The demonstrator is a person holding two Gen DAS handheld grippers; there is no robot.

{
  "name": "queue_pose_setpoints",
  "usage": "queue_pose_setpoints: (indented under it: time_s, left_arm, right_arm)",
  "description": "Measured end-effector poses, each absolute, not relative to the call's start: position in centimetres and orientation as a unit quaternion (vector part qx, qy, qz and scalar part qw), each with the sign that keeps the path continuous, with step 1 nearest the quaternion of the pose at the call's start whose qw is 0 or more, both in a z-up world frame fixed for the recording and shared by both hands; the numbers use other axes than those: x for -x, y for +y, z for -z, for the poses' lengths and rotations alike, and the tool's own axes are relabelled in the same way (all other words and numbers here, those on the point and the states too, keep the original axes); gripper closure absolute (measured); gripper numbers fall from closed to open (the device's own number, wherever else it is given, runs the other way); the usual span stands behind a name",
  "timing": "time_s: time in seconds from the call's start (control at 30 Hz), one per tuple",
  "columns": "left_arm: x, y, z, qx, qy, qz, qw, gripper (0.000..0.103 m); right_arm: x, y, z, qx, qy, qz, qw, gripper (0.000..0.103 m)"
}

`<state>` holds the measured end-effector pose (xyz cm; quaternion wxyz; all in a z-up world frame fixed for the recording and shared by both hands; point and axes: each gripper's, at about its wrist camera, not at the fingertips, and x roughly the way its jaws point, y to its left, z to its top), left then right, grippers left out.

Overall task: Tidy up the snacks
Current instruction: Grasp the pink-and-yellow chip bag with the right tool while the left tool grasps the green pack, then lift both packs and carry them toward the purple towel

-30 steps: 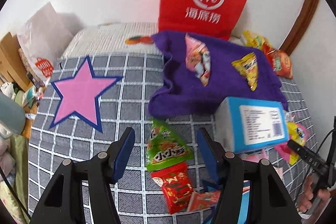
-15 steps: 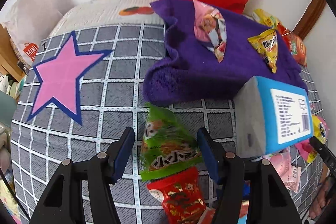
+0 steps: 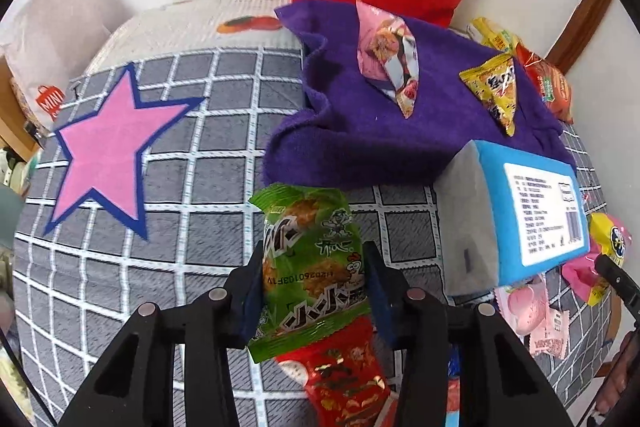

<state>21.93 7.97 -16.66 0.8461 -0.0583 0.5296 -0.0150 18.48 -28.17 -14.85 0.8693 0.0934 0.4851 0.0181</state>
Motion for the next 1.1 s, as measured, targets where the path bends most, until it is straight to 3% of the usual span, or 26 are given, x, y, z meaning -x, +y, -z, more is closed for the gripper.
queue_pose_setpoints:
  time_s: [0.4, 1.1]
  left_arm:
    - [-18.7, 9.1, 11.5, 0.071, 0.485, 0.017, 0.872, 0.061]
    - [-12.6, 8.0, 3.3, 0.064, 0.419, 0.033, 0.905, 0.061]
  right_arm:
    - [-16.4, -26.9, 11.5, -0.092, 0.459, -0.032, 0.883, 0.055]
    - [-10.6, -26.2, 4.3, -0.090, 0.386, -0.046, 0.917, 0.056]
